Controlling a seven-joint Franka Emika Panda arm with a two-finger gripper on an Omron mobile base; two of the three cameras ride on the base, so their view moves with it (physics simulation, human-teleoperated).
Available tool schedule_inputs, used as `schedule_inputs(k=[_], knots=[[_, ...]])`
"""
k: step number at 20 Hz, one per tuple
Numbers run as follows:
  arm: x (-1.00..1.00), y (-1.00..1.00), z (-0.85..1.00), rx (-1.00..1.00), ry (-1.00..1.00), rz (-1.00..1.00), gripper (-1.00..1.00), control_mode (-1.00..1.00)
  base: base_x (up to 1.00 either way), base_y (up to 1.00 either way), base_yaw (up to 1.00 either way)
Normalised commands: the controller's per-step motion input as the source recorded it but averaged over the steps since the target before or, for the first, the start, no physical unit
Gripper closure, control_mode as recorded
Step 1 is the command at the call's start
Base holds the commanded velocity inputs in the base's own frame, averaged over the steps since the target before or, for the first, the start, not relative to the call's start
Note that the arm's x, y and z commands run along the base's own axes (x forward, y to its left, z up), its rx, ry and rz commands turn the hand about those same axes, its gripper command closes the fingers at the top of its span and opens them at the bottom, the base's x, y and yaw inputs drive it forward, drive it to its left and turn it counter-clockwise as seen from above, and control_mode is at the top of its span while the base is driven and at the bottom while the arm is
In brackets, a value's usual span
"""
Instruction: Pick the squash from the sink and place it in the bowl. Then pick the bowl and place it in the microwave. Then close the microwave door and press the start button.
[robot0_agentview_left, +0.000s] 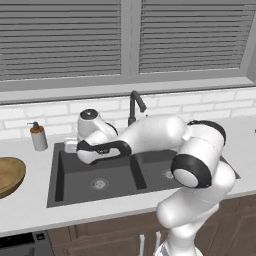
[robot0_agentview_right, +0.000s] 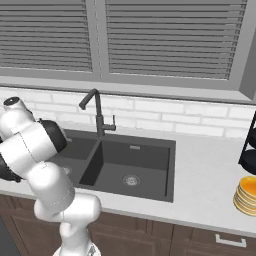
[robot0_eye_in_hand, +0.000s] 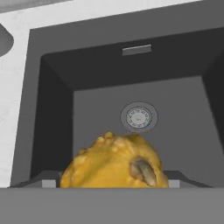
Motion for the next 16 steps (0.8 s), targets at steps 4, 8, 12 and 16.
schedule_inputs(k=[4,8,12,16], knots=[[-0.05,0.98,0.45,0.00,0.00,0.01,1.00,-1.00,0.00,0.00,0.00],[-0.06,0.91,0.15,0.00,-0.01,0.03,1.00,-1.00,0.00,0.00,0.00],[-0.22,0.75,0.00,0.01,-0.08,0.02,1.00,-1.00,0.00,0.00,0.00],[-0.35,0.54,0.00,0.00,-0.13,0.00,1.00,-1.00,0.00,0.00,0.00]])
